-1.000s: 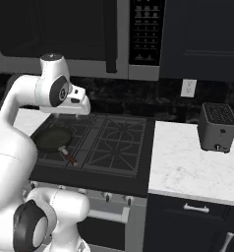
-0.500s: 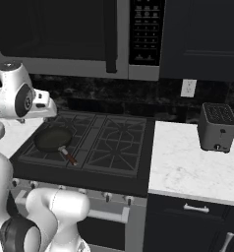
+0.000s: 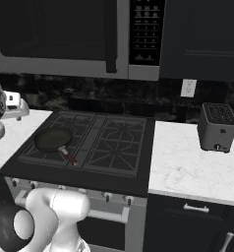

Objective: Pick the kettle from the counter and place it on a stove burner. Then turn the burner on.

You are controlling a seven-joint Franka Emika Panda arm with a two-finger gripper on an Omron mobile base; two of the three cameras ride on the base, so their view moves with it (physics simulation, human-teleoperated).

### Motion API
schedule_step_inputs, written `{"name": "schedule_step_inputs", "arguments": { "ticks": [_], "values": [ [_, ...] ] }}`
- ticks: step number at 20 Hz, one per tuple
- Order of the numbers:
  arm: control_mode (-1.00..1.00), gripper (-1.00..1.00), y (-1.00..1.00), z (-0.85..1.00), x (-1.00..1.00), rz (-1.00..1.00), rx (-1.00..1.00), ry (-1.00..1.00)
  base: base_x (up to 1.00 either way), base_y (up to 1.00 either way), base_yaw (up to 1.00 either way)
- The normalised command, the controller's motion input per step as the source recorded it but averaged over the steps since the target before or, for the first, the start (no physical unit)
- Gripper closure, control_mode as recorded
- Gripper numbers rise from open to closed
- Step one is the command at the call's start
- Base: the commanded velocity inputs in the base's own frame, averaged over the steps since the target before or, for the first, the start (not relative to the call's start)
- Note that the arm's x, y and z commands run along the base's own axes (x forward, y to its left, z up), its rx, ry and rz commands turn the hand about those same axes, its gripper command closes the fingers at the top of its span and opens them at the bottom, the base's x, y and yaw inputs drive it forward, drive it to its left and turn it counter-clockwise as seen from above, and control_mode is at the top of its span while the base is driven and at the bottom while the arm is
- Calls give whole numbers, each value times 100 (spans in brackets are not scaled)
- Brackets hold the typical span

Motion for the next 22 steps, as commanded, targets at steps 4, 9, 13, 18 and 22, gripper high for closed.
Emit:
{"name": "schedule_step_inputs", "arguments": {
  "ticks": [4,9,13,18,22],
  "values": [
    [-100,-100,100,0,7,5,0,0,0,0,0],
    [-100,-100,100,-1,1,8,0,0,0,0,0],
    [-100,-100,100,0,0,12,0,0,0,0,0],
    [-100,-100,98,-6,17,9,2,-2,0,0,0],
    [-100,-100,59,-19,77,2,1,0,0,0,0]
  ]
}}
